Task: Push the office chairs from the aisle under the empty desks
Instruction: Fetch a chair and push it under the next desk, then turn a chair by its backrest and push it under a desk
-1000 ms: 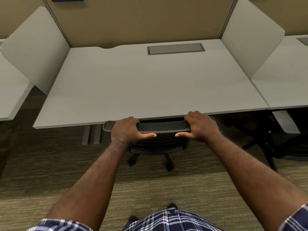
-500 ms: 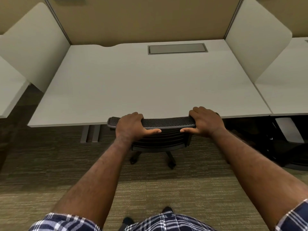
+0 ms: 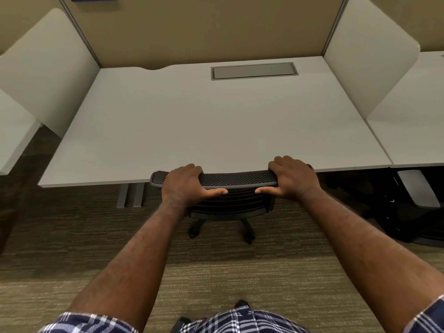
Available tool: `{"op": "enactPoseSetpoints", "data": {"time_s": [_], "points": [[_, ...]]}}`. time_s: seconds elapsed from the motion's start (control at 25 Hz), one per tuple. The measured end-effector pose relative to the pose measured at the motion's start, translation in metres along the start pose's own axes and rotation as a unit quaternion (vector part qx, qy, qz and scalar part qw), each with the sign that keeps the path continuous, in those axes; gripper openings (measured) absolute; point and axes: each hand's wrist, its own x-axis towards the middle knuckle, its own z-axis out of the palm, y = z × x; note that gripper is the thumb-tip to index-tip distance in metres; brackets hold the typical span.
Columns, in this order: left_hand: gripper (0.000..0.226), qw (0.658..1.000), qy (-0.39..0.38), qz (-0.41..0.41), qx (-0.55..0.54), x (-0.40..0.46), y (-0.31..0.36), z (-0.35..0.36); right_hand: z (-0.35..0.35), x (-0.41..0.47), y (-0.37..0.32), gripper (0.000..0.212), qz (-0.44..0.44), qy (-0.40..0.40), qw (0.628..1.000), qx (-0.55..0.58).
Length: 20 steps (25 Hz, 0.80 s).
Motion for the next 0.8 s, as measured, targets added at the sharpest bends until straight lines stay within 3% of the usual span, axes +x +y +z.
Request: {"op": "enactPoseSetpoints", "data": {"time_s": [0.44,0.64,0.8], "points": [[0.096,0.997,-0.023,0.069,-0.032,-0.012,-0.004,-0.001,0.010,-0.053,-0.050,0.104,0.110,0.038,0.993,0.013],[0.075,0.969,0.051,0.223,-0.097,-0.031,0.024,0.006,0.017,-0.103,-0.071,0.096,0.172,0.054,0.983,0.020],[0.070,0.930,0.043,0.347,-0.114,-0.033,0.073,0.015,0.025,-0.152,-0.067,0.090,0.246,0.049,0.968,0.028]]}}
